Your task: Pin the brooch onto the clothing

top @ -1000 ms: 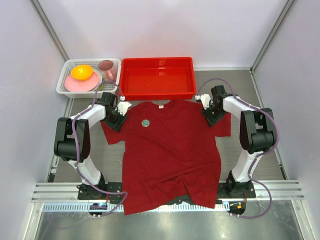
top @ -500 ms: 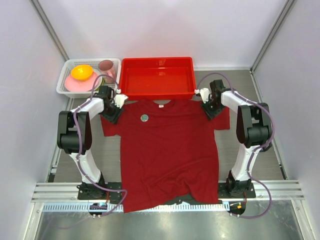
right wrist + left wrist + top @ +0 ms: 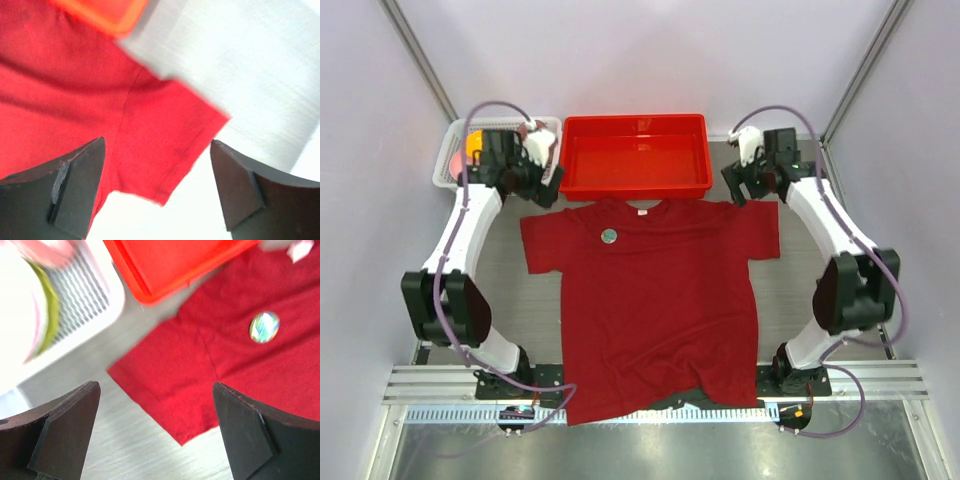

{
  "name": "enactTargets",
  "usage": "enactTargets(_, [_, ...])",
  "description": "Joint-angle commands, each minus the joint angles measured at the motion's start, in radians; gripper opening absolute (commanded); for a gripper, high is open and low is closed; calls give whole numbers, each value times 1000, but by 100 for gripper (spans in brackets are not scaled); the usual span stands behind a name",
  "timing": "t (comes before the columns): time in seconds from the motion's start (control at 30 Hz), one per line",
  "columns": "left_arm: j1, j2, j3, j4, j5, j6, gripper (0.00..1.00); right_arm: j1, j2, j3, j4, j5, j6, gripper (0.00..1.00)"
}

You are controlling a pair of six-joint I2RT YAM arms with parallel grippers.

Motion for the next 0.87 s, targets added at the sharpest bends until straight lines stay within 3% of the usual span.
enactTargets(0.0, [5,-72,185,-55,72,-120,100,-5,-161,29,268,44,195,95])
enactTargets(0.17, [5,31,431,-242,74,-280,100,-3,-133,81,246,-123,254,96])
enactTargets(0.23, [4,49,439,-274,85,-387,100,12,-102,100,187,-183,289,96])
enactTargets(0.33, [-10,29,309,-212,42,-511,100,62,-53,69,126,-171,349,96])
enactTargets(0.53, [-84,-47,-18,-86,-50,-536,100,188,-99,-158,189,-110,406,96])
enactTargets(0.73, [-104,-69,-139,-41,-72,-556,100,205,-142,-253,196,-122,459,96])
enactTargets(0.83, [-102,-66,-114,-49,-119,-552,100,205,-148,-229,192,-111,437,96])
